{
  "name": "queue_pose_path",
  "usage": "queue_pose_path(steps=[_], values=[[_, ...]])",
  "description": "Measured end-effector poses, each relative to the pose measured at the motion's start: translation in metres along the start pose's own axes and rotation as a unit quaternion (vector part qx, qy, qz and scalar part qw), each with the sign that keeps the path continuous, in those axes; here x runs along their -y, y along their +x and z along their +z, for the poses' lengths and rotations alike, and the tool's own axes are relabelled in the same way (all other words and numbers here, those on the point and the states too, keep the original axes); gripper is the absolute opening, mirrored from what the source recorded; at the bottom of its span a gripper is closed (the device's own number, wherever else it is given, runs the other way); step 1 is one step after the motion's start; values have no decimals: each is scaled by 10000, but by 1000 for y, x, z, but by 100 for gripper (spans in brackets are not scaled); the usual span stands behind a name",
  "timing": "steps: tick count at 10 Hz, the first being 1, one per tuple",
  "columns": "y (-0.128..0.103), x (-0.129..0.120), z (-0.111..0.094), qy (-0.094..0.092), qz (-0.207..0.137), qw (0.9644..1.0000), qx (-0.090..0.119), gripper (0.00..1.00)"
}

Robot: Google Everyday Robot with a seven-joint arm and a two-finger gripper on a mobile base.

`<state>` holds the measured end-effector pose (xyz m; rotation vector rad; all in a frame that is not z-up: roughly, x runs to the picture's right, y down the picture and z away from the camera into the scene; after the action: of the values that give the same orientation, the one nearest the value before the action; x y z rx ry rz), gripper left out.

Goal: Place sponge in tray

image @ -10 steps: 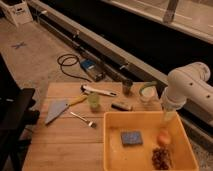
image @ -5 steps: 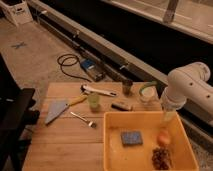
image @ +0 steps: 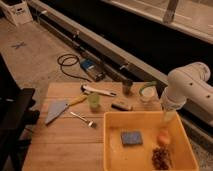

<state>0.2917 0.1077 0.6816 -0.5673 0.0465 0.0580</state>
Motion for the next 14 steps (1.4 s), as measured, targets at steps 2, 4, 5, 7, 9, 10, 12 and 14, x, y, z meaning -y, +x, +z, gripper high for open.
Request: queue_pose_path(steps=[2, 4, 5, 7, 9, 10, 12, 14], values=[[0, 0, 0, 0, 0, 10000, 0, 65], [-3, -1, -6, 33, -91, 9999, 53, 65], [-7, -5, -14, 46, -189, 9998, 110, 65], [-18, -27, -23, -73, -411, 9990, 175, 65], [-34, -45, -9, -259, -652, 9973, 193, 65], [-41, -55, 3, -362, -754, 9963, 218, 65], [-66, -86, 30, -635, -1159, 9903, 419, 65], [-80, -110, 38, -750, -1495, 9845, 524, 65]])
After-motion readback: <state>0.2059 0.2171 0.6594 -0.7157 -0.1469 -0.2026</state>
